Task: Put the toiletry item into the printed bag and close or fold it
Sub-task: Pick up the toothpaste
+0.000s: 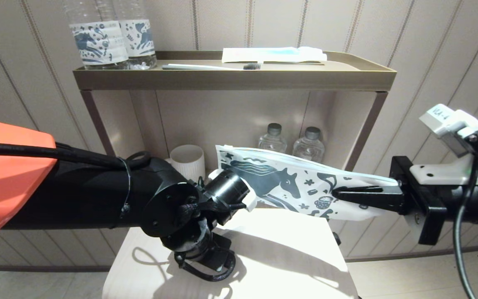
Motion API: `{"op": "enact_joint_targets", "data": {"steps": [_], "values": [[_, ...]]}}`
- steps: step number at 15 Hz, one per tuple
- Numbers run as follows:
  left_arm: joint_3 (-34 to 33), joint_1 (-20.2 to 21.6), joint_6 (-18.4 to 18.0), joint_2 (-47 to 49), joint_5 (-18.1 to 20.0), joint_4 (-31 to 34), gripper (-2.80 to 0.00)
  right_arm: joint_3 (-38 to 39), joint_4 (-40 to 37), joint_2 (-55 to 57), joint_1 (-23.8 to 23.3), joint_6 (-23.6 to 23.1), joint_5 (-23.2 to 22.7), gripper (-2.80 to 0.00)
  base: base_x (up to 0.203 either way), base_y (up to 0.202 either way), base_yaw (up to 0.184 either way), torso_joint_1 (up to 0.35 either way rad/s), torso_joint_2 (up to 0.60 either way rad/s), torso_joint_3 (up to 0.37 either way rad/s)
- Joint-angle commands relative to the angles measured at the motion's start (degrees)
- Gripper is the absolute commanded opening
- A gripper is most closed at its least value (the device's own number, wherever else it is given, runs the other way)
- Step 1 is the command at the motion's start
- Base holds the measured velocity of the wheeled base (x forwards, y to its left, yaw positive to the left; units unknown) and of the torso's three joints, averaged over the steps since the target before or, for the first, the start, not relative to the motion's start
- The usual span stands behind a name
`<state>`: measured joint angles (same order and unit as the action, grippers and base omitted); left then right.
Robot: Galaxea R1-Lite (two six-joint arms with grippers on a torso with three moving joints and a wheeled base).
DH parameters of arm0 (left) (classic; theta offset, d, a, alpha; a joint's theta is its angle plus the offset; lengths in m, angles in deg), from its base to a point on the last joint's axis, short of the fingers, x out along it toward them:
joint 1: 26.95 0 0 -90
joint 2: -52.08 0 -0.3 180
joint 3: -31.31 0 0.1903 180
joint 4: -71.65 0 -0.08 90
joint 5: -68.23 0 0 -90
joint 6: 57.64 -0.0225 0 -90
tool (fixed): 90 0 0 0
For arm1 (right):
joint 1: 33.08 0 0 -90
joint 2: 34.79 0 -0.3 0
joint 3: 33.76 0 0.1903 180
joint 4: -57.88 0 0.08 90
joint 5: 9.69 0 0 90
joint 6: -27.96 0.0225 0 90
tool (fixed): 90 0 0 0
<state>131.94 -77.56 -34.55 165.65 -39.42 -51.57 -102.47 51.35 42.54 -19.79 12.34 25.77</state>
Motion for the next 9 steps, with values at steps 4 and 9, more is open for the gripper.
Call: {"op": "enact_joint_targets", "data": {"steps": [4, 9], "values": [[-0.4, 1.6, -3.8, 0.8, 1.3, -5.0, 0.00, 0.1, 0.0, 0.0, -0.5, -0.1, -0.3, -2.80, 0.000, 0.000, 0.000, 0.000, 0.00, 0.000], [-4.7, 4.3, -5.9, 0.2, 3.1, -6.9, 0.00, -0.1, 0.1, 0.5, -0.7, -0.1, -1.2, -2.80, 0.000, 0.000, 0.000, 0.000, 0.00, 0.000]]}}
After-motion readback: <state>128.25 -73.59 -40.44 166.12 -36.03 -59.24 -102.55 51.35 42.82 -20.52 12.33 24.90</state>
